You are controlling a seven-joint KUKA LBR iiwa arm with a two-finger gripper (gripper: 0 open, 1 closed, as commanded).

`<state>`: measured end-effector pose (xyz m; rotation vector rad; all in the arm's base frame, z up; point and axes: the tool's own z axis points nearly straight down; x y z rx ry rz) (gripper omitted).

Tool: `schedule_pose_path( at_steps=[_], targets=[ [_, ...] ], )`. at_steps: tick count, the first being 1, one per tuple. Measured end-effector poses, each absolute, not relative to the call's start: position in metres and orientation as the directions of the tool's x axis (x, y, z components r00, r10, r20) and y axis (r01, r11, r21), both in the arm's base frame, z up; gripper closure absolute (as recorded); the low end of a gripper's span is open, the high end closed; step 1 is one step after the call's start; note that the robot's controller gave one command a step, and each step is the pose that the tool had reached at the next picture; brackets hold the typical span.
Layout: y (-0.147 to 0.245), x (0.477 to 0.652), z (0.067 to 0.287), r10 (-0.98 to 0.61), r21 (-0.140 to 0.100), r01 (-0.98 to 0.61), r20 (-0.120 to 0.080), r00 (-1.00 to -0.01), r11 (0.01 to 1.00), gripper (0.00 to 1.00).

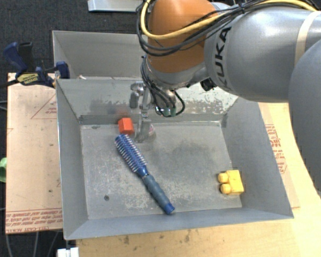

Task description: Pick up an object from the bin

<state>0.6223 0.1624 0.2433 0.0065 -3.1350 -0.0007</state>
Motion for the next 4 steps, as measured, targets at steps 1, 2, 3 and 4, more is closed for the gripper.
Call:
schedule_pose_path(
  at_steps=[1, 2, 3, 4],
  targets=[
    [0.159, 0.561, 0.168, 0.095, -0.002, 0.095, 0.010, -0.995, 0.995, 0.00],
    [0.126, 0.600, 0.067, 0.089, -0.002, 0.089, 0.004, -0.996, 0.996, 0.00],
    [0.128, 0.601, 0.070, 0.088, 0.001, 0.088, 0.001, -0.996, 0.996, 1.00],
    [0.086, 0.591, 0.224, -0.558, -0.003, -0.558, -0.007, -0.830, 0.830, 1.00]
  ],
)
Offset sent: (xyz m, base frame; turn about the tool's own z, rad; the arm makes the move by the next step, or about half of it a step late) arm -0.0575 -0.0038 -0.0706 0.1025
